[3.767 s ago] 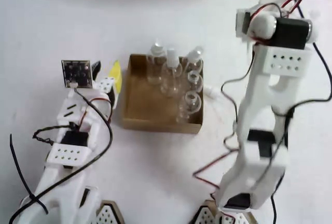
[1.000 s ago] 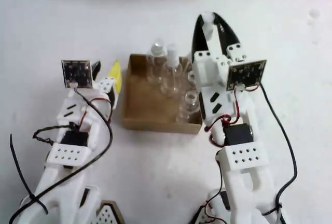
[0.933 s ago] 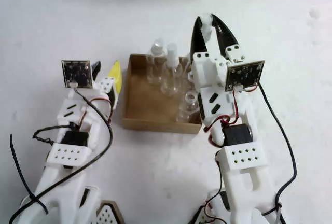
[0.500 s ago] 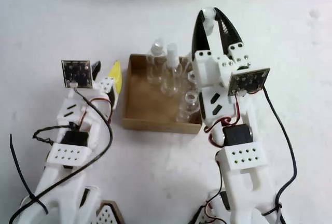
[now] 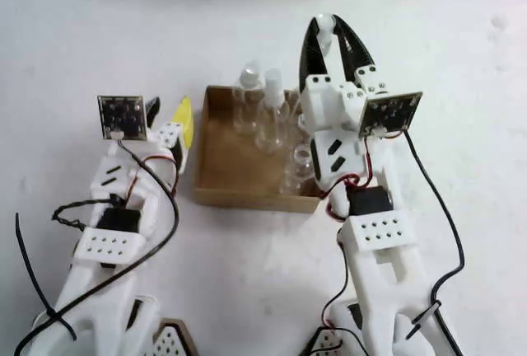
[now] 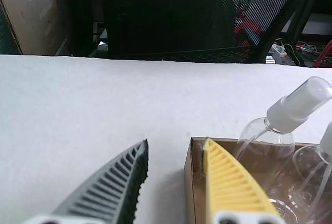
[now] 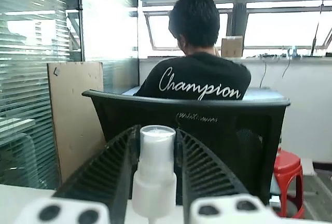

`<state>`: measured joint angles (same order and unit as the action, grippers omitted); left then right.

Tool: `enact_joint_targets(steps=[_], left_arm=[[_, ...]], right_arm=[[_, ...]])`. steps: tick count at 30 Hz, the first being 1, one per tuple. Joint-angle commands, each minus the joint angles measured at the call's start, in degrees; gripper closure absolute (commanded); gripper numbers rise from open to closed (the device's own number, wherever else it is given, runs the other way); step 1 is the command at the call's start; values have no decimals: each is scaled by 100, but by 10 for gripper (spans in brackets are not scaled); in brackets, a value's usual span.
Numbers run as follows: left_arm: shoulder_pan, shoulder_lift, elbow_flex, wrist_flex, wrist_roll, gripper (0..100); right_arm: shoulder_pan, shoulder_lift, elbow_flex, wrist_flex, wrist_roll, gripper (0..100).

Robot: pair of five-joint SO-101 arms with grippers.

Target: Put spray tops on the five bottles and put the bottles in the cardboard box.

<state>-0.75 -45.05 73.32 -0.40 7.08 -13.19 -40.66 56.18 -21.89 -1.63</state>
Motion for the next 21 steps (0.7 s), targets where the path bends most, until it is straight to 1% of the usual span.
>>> enact_joint_targets(steps=[1,6,21], left_arm=[[13,-154,-53,-149,-70,839],[13,-163,-53,-149,-70,839],[13,-163,-53,-149,-70,839]], right_arm=[[75,-154,-26,347,-141,984],[119,-154,-18,620,-176,984],[119,-699,993,629,-176,984]])
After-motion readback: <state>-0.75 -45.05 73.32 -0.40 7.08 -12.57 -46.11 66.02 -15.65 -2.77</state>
